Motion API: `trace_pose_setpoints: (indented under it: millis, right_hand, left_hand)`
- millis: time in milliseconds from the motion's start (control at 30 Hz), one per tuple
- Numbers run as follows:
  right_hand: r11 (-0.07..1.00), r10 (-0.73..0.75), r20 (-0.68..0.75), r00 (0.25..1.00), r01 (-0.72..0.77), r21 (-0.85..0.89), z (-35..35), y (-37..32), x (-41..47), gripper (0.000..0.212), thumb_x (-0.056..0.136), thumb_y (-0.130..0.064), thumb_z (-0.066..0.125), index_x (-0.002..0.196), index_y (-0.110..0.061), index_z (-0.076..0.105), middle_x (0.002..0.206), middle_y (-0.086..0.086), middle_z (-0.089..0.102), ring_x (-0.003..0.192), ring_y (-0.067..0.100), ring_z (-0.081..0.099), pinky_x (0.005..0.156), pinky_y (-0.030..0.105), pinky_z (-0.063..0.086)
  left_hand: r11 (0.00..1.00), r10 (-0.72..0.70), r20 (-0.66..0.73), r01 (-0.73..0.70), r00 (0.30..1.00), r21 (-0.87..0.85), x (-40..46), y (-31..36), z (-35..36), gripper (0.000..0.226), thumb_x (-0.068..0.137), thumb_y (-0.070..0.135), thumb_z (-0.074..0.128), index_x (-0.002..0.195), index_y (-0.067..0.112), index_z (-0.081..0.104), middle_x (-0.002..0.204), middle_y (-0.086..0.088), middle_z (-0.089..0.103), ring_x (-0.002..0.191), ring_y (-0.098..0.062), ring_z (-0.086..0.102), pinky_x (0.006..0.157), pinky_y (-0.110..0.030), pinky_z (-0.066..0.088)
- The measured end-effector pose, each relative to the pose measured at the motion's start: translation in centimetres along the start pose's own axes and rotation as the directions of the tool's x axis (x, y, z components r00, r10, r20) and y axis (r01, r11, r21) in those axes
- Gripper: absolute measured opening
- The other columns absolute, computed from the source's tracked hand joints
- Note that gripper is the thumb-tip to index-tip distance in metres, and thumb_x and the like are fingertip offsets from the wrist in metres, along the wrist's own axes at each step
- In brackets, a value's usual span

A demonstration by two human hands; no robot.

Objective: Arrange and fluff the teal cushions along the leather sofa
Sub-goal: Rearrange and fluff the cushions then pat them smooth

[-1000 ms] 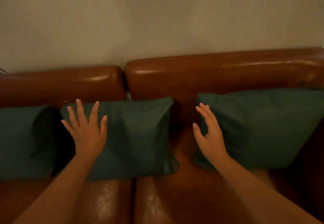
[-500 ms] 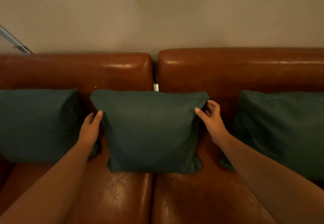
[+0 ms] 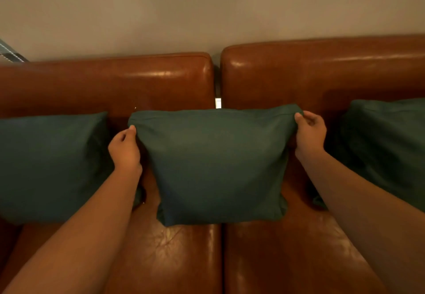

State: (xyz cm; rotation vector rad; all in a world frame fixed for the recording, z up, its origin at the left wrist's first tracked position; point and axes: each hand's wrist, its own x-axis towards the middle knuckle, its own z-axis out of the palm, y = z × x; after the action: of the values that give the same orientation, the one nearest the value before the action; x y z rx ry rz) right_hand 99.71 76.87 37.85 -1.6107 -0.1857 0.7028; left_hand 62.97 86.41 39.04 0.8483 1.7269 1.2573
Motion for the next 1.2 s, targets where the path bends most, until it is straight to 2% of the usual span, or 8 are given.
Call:
trace_pose_setpoints:
  millis: [233,433,533,600,667,767,833,1200]
  right_hand:
    - [0.994,-0.107,-0.139,0.984,0.107,-0.009,0.5,-1.3,-0.4,0.007,0.092,-0.018,0.061,0.093,-0.023,0.056,0.098,-0.001,0.06,0.098,0.018,0.061,0.087,0.03,0.053]
    - [0.999,-0.05,-0.084,0.995,0.051,0.001,-0.5,-1.4,-0.6,0.022,0.092,-0.024,0.061,0.112,-0.016,0.057,0.102,-0.003,0.06,0.102,0.016,0.06,0.091,0.032,0.052]
    - [0.98,-0.144,-0.045,0.989,0.136,-0.148,-1.3,-1.3,-1.9,0.035,0.096,-0.032,0.053,0.128,-0.019,0.049,0.122,-0.001,0.054,0.115,0.014,0.053,0.098,0.029,0.046]
    - [0.85,-0.412,0.002,0.911,0.385,-0.358,-1.7,-0.6,-3.6,0.039,0.098,-0.029,0.045,0.135,-0.016,0.046,0.136,0.005,0.046,0.126,0.017,0.044,0.109,0.033,0.035]
    - [0.6,-0.605,0.214,0.767,0.615,-0.511,-1.5,0.9,-5.9,0.043,0.098,-0.025,0.038,0.138,-0.009,0.044,0.145,0.011,0.041,0.137,0.025,0.033,0.116,0.038,0.021]
    - [0.189,-0.587,0.55,0.594,0.761,-0.621,-0.4,3.6,-8.7,0.05,0.099,-0.035,0.03,0.144,-0.015,0.036,0.155,0.005,0.029,0.145,0.025,0.015,0.117,0.048,0.005]
    - [0.031,-0.525,0.64,0.561,0.764,-0.645,-0.1,4.8,-9.2,0.053,0.1,-0.041,0.024,0.148,-0.018,0.029,0.157,0.003,0.024,0.146,0.024,0.011,0.117,0.054,0.005]
    - [-0.184,-0.435,0.666,0.606,0.664,-0.725,-2.7,3.5,-3.3,0.056,0.1,-0.045,0.019,0.151,-0.021,0.019,0.159,0.002,0.016,0.147,0.028,0.008,0.114,0.057,0.004]
  left_hand:
    - [0.996,0.088,-0.055,-0.088,0.995,-0.002,-0.2,-0.2,0.9,0.021,0.094,0.021,0.055,0.073,0.024,0.057,0.075,0.006,0.057,0.068,-0.002,0.052,0.061,-0.014,0.044]
    - [0.998,0.064,-0.024,-0.064,0.998,0.023,0.0,-1.7,0.8,0.013,0.093,0.025,0.055,0.092,0.013,0.057,0.08,0.001,0.058,0.074,-0.008,0.053,0.075,-0.031,0.046]
    - [0.979,0.166,-0.101,-0.152,0.981,0.137,-1.2,-0.8,0.7,0.024,0.094,0.024,0.052,0.113,0.01,0.053,0.113,-0.011,0.057,0.104,-0.019,0.054,0.095,-0.028,0.041]
    - [0.839,0.465,-0.04,-0.426,0.884,0.339,-3.4,0.2,1.1,0.038,0.094,0.021,0.047,0.128,0.005,0.048,0.135,-0.018,0.045,0.128,-0.03,0.041,0.107,-0.028,0.026]
    - [0.545,0.654,0.279,-0.693,0.703,0.472,-6.5,0.4,2.3,0.047,0.094,0.026,0.042,0.137,0.008,0.042,0.149,-0.02,0.031,0.141,-0.035,0.022,0.115,-0.037,0.006]
    - [0.061,0.592,0.688,-0.874,0.42,0.481,-10.6,-1.8,4.3,0.058,0.095,0.044,0.034,0.145,0.015,0.032,0.155,-0.014,0.022,0.144,-0.03,0.012,0.115,-0.05,-0.002]
    - [-0.103,0.509,0.778,-0.871,0.368,0.48,-11.6,-3.5,5.0,0.063,0.095,0.051,0.03,0.148,0.017,0.029,0.156,-0.012,0.021,0.145,-0.027,0.013,0.115,-0.056,0.005]
    - [-0.214,0.514,0.757,-0.794,0.404,0.569,-8.1,-4.1,4.8,0.061,0.096,0.05,0.033,0.15,0.026,0.018,0.156,-0.013,0.019,0.145,-0.029,0.012,0.112,-0.061,0.006]
